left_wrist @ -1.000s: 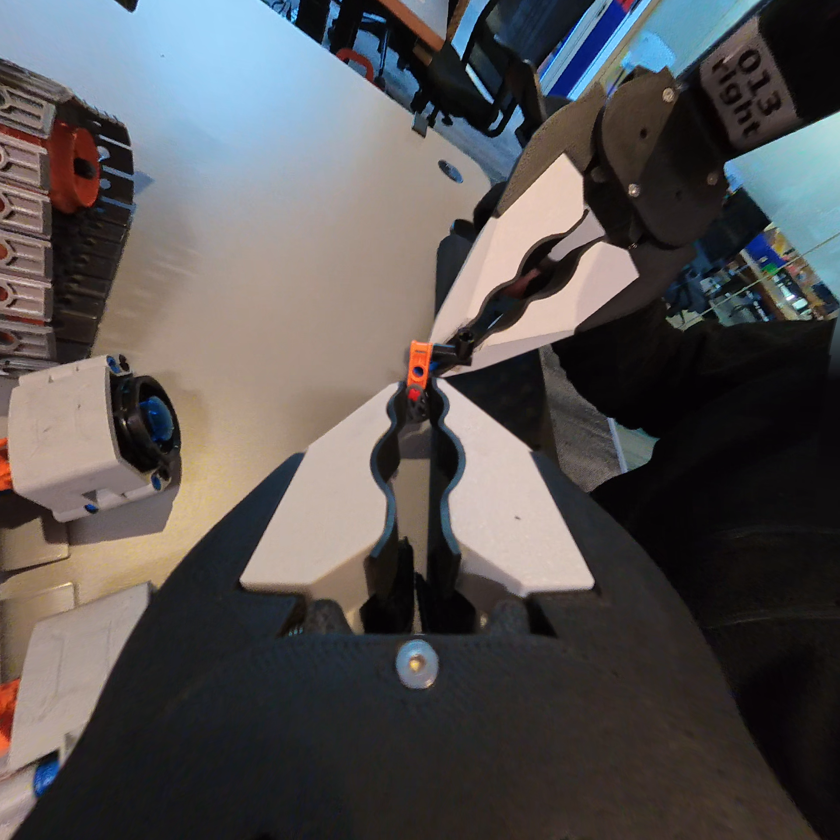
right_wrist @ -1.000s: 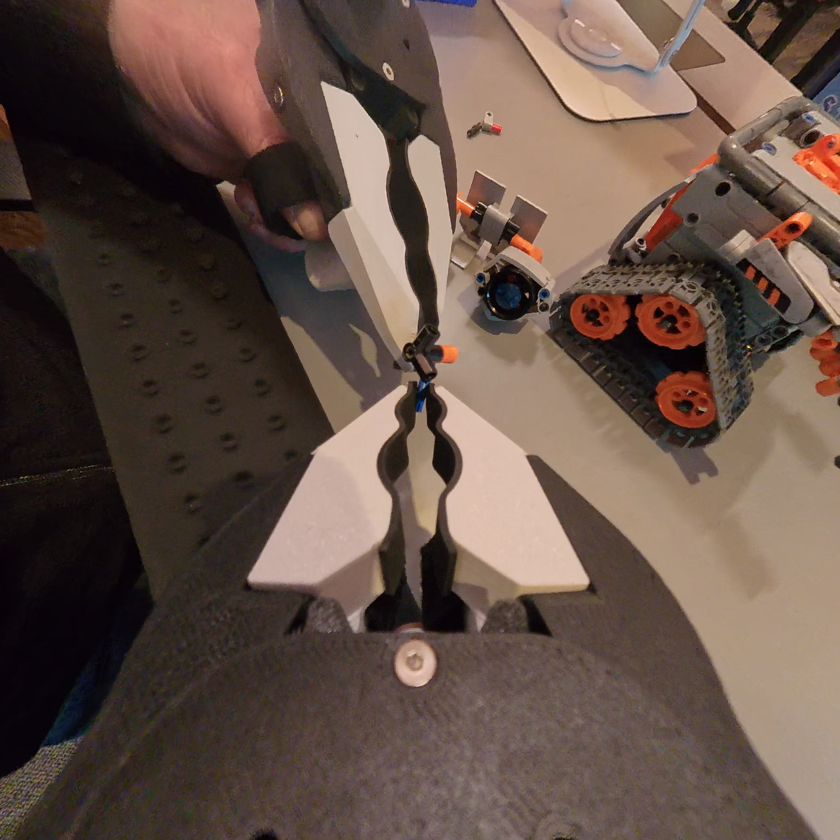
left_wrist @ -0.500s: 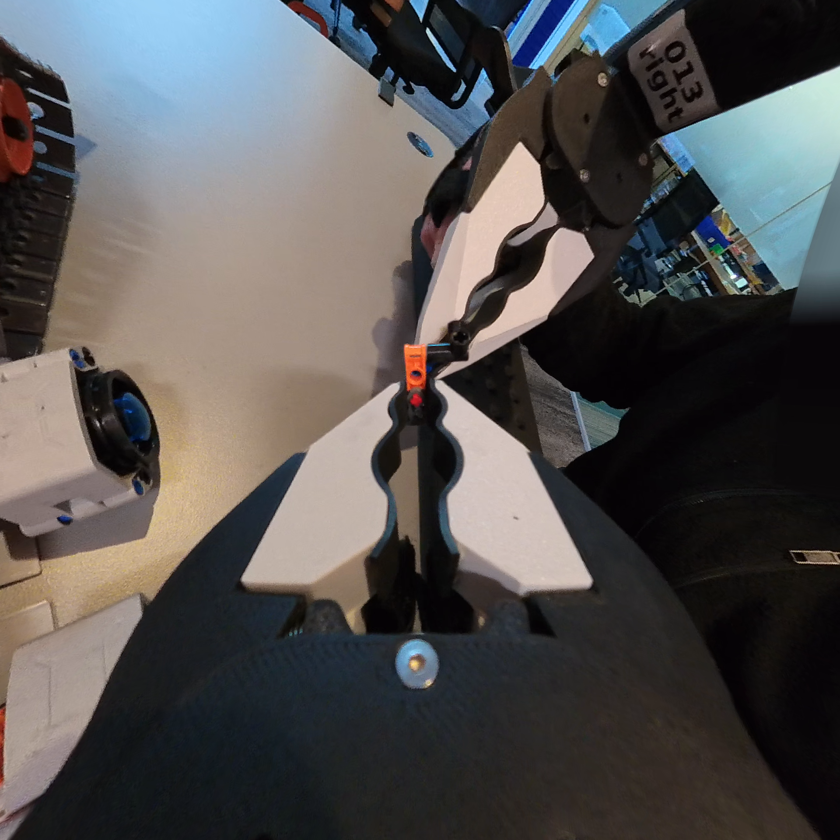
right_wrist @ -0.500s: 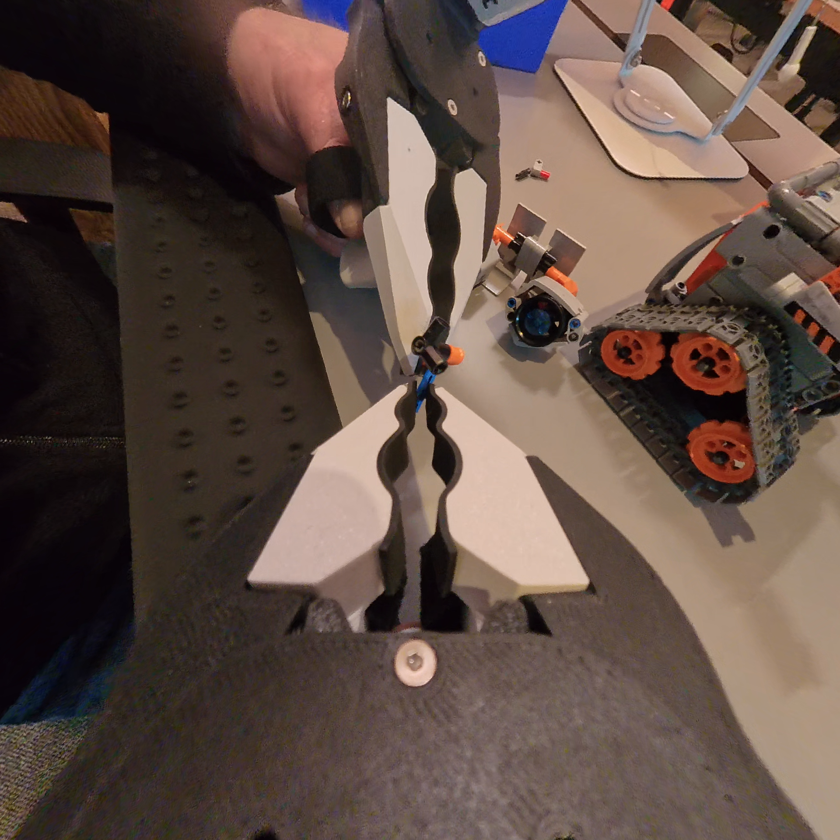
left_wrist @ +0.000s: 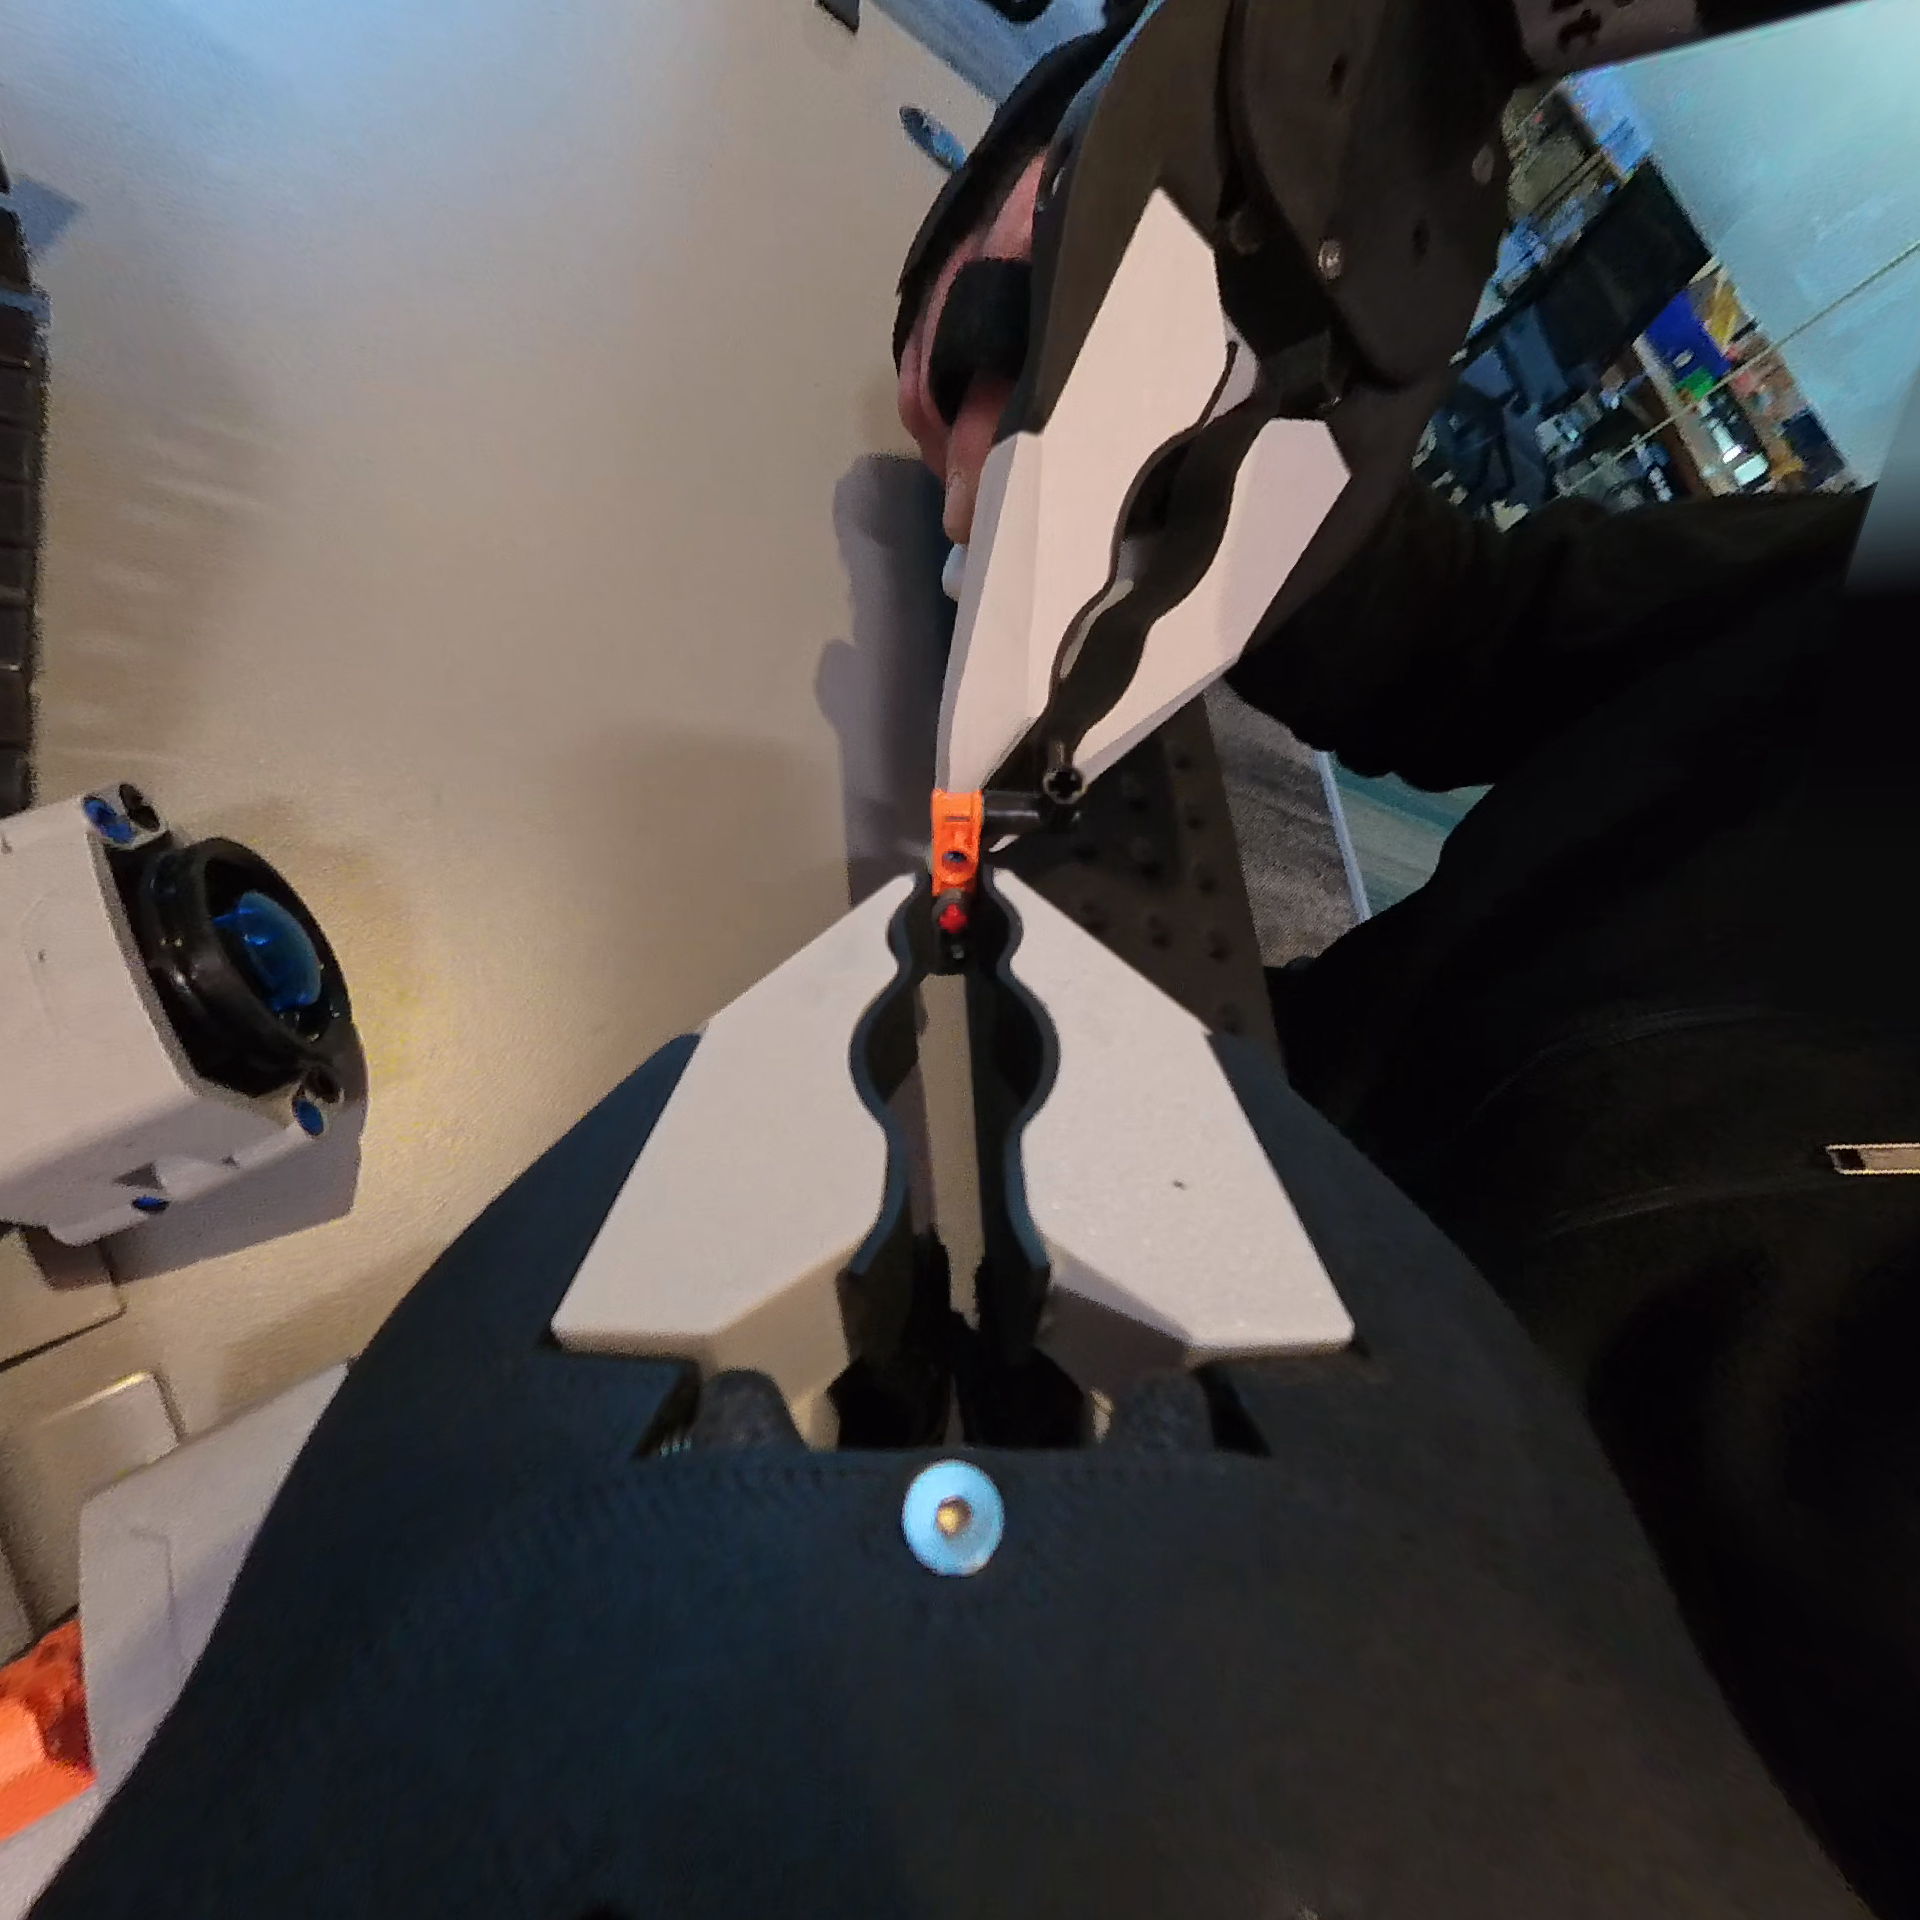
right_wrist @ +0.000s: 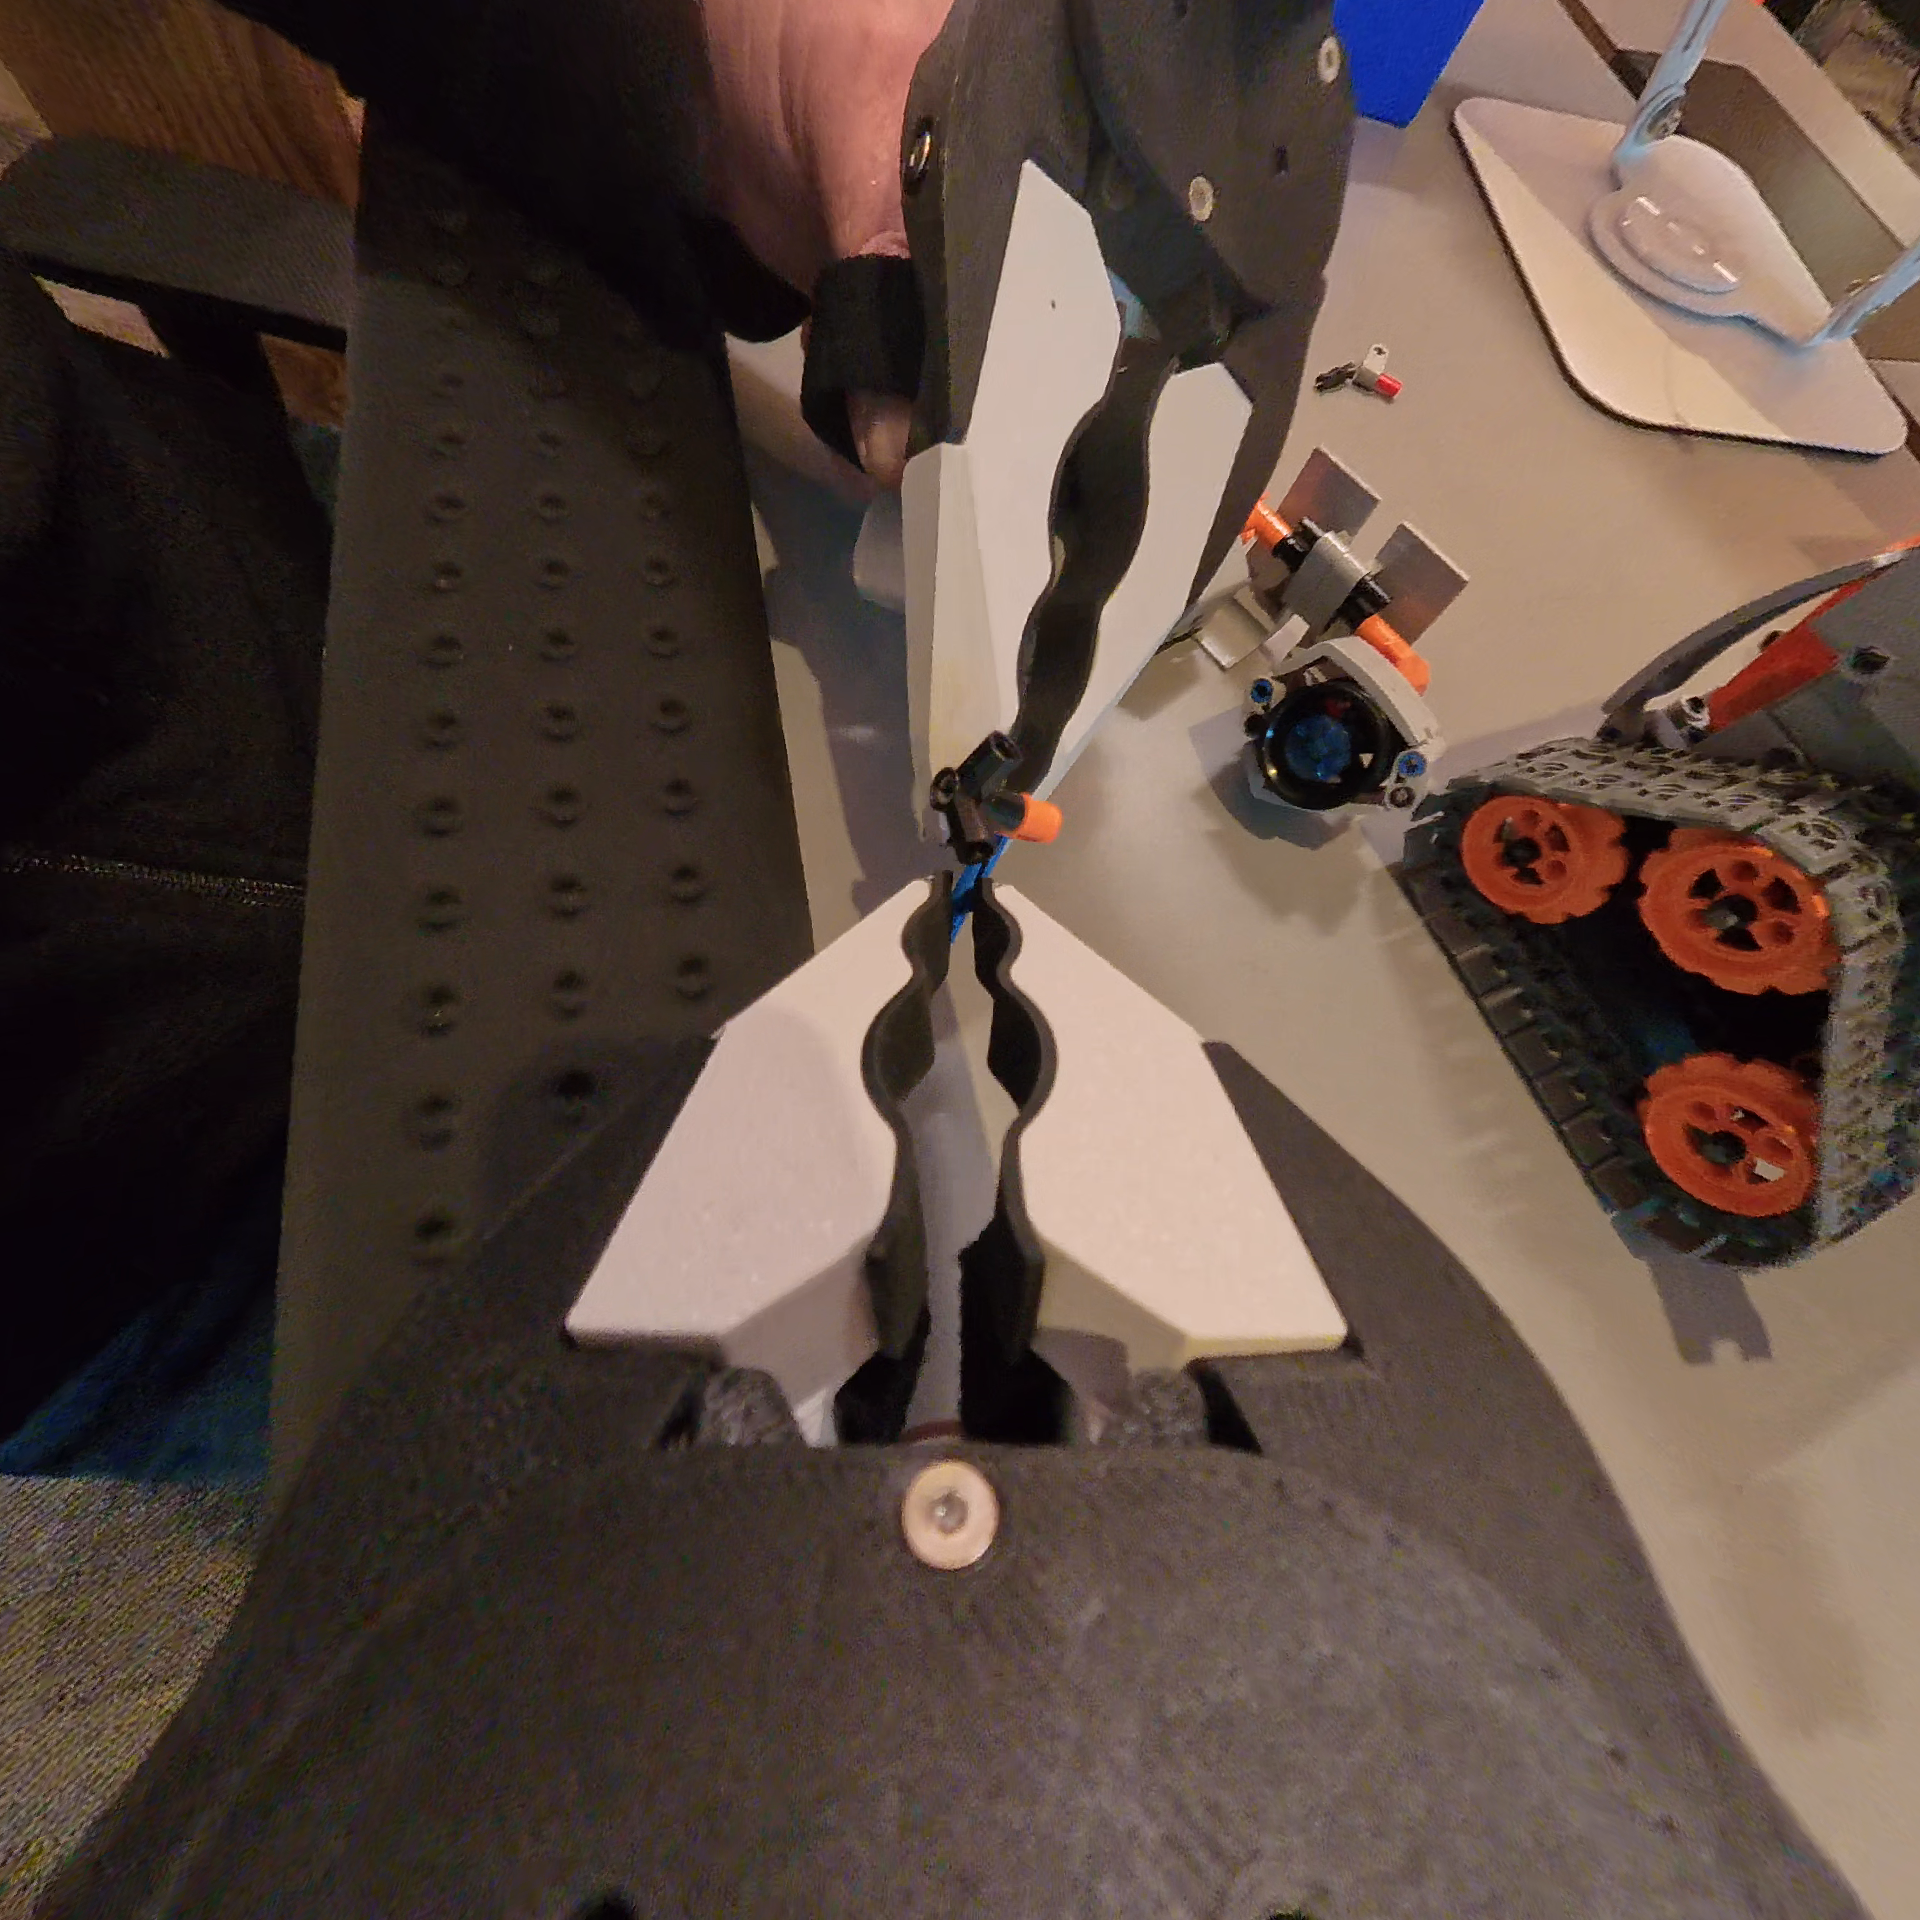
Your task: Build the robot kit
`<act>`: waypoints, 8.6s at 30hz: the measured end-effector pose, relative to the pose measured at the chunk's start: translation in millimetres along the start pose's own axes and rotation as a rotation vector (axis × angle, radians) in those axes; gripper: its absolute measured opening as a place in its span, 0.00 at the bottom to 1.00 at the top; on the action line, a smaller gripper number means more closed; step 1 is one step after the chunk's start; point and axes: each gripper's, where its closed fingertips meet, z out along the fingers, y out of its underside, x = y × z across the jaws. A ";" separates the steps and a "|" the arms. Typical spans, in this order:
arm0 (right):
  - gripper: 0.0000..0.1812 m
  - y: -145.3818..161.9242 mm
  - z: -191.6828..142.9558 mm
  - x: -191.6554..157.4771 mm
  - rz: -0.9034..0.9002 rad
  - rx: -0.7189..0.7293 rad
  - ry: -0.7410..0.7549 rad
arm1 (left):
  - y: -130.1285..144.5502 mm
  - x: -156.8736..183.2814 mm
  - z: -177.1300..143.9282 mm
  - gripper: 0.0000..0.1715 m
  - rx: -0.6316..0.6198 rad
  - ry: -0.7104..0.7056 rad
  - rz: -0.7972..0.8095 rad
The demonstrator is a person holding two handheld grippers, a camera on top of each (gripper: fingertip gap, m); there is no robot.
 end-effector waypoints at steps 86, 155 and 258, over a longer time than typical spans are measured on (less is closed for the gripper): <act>0.02 -4.4 -7.7 13.9 0.155 0.142 -0.001 | -21.2 0.0 -7.3 0.04 0.136 -0.059 0.121; 0.00 -15.9 -22.5 21.6 0.154 0.241 0.079 | -36.5 3.4 -0.1 0.04 0.200 -0.157 0.263; 0.03 -146.2 146.8 32.7 0.043 0.179 -0.212 | 139.5 -34.2 -187.4 0.04 -0.289 -0.777 0.730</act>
